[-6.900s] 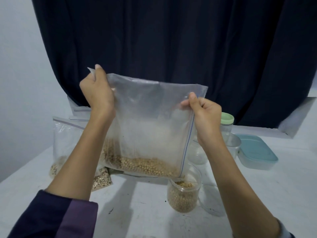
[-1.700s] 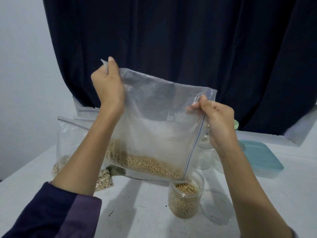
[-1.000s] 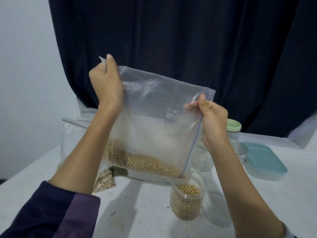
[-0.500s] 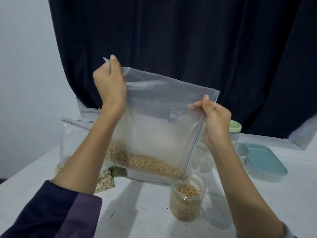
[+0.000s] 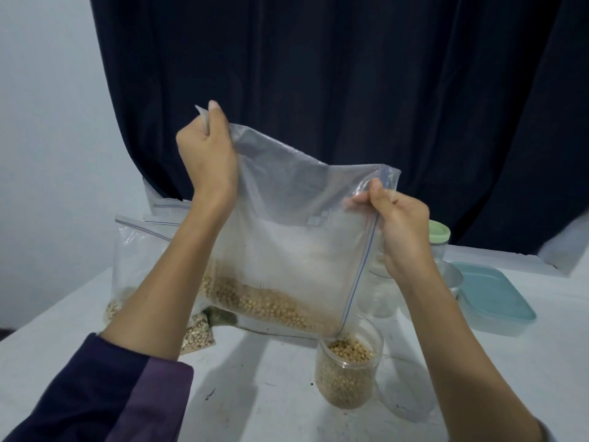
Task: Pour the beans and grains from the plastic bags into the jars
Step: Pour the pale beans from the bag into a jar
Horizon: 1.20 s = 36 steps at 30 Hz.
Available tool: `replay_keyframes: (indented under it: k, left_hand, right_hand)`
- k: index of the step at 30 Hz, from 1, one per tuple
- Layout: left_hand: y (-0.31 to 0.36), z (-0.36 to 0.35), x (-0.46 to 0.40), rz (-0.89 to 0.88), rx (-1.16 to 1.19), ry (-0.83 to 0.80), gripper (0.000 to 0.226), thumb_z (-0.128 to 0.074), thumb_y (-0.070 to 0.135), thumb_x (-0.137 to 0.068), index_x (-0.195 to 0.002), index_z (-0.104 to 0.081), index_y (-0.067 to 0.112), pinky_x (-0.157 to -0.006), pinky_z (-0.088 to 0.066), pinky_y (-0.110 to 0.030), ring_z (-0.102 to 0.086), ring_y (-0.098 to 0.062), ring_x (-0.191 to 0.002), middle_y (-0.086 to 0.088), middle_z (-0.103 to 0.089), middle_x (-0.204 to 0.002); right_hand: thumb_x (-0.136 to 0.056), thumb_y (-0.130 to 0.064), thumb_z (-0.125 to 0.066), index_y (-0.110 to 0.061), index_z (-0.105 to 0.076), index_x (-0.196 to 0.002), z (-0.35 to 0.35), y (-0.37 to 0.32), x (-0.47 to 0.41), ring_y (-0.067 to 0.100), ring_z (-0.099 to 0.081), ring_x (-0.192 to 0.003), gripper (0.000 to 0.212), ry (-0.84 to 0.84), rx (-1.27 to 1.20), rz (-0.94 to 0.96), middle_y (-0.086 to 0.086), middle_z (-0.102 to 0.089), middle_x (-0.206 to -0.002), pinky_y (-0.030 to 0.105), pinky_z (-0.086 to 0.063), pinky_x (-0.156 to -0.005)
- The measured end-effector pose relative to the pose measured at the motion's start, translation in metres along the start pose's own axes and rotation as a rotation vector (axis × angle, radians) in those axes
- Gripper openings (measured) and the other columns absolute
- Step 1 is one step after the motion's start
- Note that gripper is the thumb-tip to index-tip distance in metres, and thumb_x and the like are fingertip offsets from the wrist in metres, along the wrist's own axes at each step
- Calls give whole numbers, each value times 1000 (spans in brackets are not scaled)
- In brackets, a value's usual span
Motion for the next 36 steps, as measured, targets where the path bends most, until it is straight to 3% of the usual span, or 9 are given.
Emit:
replay_keyframes:
  k: [8, 13, 18, 23, 28, 33, 36]
  left_hand:
    - [0, -1, 1, 3, 1, -9, 51, -43, 19, -99, -54, -19, 20, -46, -19, -19, -20, -5, -41, 13, -20, -40]
    - [0, 1, 0, 15, 8, -5, 51, -44, 20, -99, -54, -19, 21, -46, -19, -20, -20, -5, -42, 13, -20, -40]
    - [1, 1, 2, 9, 16, -13, 52, -43, 19, -99, -53, -20, 20, -46, -20, -19, -20, -5, -42, 14, -21, -38]
    - [2, 2, 2, 11, 10, -7, 52, -43, 19, -99, -54, -18, 20, -46, -19, -19, -19, -5, -41, 14, -20, -38]
    - [3, 3, 2, 14, 2, -1, 52, -43, 20, -99, -54, -19, 20, -45, -20, -18, -20, -5, -41, 14, -21, -37]
    - [1, 3, 4, 16, -9, -4, 52, -43, 20, -99, -54, -18, 20, -45, -19, -17, -20, -5, -40, 13, -20, -37]
    - [1, 3, 3, 20, 1, 1, 52, -43, 19, -99, -53, -19, 20, -46, -20, -18, -21, -5, -41, 14, -21, -37]
  right_hand:
    - [-98, -21, -53, -12, -69, -72, 4, -1, 3, 4, -69, -73, 31, 66, -7, 8, -5, -73, -66, 33, -46, -100]
    - [-97, -21, -54, -12, -69, -70, 3, -3, 2, 9, -70, -76, 32, 45, 6, 8, -3, -73, -67, 37, -46, -102]
    - [-97, -22, -54, -13, -69, -70, -3, -4, 5, 6, -69, -73, 32, 15, 42, 16, -3, -72, -64, 27, -48, -95]
    - [-98, -20, -53, -11, -69, -70, 0, -4, 4, 8, -69, -71, 33, 40, 19, 16, -3, -72, -65, 30, -49, -95]
    - [-98, -21, -53, -11, -68, -69, 2, -1, 5, 6, -68, -69, 34, 73, -2, 12, -4, -72, -64, 21, -49, -88]
    - [-98, -21, -53, -11, -67, -70, 4, -1, 7, 4, -68, -68, 34, 103, -10, -2, -4, -71, -63, 26, -48, -93]
    - [-98, -21, -53, -10, -67, -70, -2, -3, 6, 5, -68, -67, 33, 26, 13, -21, -3, -71, -62, 30, -48, -98]
Point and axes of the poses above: each hand's wrist, its own x-axis away from the middle knuckle, its own z-axis out of the back of the hand, y = z × x, the point moved 6 cm from there along -x, towards the middle knuckle
